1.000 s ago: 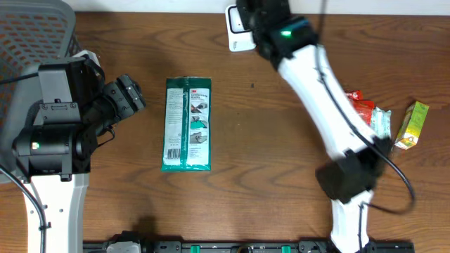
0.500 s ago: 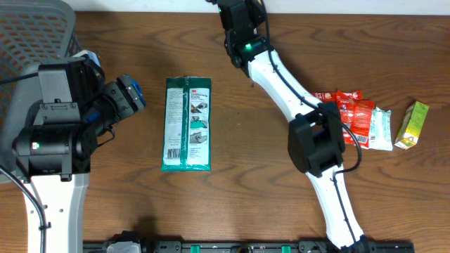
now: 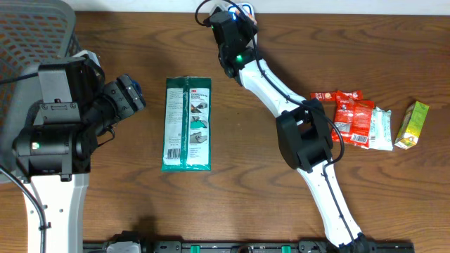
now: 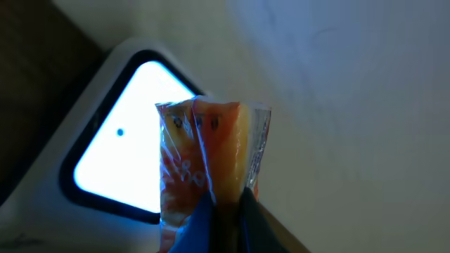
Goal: Scan the item barcode
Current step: 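Hold the orange box in front of the scanner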
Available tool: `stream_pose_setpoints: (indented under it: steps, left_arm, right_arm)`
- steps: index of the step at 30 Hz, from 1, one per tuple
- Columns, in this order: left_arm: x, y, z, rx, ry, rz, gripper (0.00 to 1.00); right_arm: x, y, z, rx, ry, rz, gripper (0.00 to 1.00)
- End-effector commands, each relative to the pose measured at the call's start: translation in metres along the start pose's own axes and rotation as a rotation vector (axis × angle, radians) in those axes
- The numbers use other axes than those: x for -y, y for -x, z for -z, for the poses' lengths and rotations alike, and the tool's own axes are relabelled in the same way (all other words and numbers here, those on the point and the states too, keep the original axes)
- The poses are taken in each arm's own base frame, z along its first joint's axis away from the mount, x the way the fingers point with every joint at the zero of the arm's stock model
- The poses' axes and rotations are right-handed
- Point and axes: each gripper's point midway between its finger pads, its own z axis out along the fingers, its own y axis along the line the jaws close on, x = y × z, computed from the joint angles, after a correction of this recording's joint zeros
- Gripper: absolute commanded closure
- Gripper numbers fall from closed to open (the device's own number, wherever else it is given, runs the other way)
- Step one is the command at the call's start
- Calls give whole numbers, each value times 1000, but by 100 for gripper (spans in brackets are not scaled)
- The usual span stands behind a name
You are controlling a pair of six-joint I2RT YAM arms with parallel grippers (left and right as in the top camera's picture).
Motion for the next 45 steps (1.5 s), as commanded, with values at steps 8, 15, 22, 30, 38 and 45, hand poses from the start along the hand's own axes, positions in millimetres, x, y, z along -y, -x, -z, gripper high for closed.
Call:
stream_pose_setpoints:
  steps: [8, 15, 22, 30, 38, 45]
  left_arm:
    - [-1, 2, 1, 4, 3, 1, 14]
    - [-1, 2, 1, 4, 3, 1, 14]
    - [-1, 2, 1, 4, 3, 1, 14]
    - [-1, 2, 1, 4, 3, 1, 14]
    - [-1, 2, 1, 4, 3, 1, 14]
    - [-1, 2, 1, 4, 3, 1, 14]
  right_arm:
    - [8, 7, 8, -5, -35, 21, 99]
    - [7, 7, 8, -5, -34, 22, 99]
    - [7, 7, 8, -4, -35, -10, 99]
    - [29, 10, 16, -15, -80, -123, 99]
    - [83, 24, 52, 4, -65, -323, 99]
    - [122, -4, 113, -127, 73, -524, 99]
